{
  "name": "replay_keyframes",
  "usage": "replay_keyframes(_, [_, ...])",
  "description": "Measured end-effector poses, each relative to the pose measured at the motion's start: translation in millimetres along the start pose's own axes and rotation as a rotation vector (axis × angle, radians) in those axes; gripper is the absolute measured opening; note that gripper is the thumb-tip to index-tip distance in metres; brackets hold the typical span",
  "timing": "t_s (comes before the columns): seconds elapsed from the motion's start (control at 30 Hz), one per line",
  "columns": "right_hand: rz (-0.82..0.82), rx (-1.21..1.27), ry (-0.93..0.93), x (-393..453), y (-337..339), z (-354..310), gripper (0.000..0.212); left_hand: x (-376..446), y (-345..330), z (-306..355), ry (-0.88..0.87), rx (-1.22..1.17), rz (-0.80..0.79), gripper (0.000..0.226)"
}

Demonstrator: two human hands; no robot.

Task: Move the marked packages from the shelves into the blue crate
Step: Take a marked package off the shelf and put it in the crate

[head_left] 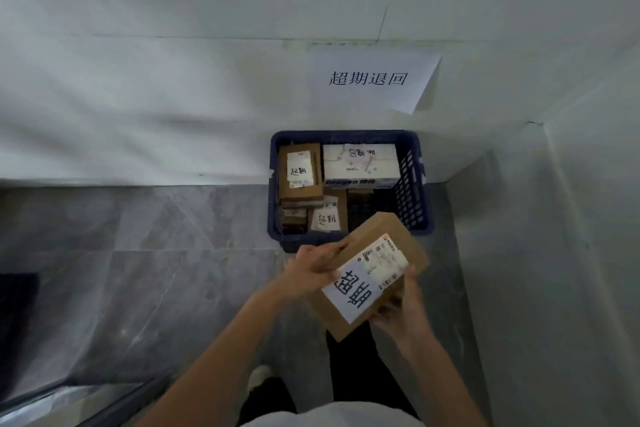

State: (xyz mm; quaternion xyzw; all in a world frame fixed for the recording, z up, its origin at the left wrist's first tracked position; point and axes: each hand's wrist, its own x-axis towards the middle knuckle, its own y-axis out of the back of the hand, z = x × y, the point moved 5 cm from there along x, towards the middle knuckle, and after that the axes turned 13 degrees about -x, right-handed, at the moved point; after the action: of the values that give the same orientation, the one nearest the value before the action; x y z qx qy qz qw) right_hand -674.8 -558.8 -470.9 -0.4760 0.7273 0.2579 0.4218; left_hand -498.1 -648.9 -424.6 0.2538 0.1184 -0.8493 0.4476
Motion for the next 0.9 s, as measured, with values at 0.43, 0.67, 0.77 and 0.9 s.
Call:
replay_keyframes(0.43, [0.053,-0.177,0.093,134,56,-116,0.078,153,1,53,0.032,0.05,-0.116,0.056])
replay_keyframes(0.67, [0.152,0.039,0.015,199,53,-103,0.052,208,25,-6,0.248,-0.384,0.481,0.068])
replay_keyframes(0.77, [0.211,0.057,0.0,224,41,-94,0.06,217,12,-51,0.378,-0.603,0.649,0.075])
replay_keyframes(0.9, [0.209,0.023,-0.026,266,33,-89,0.063,240,1,-102,0.481,-0.569,0.589,0.052])
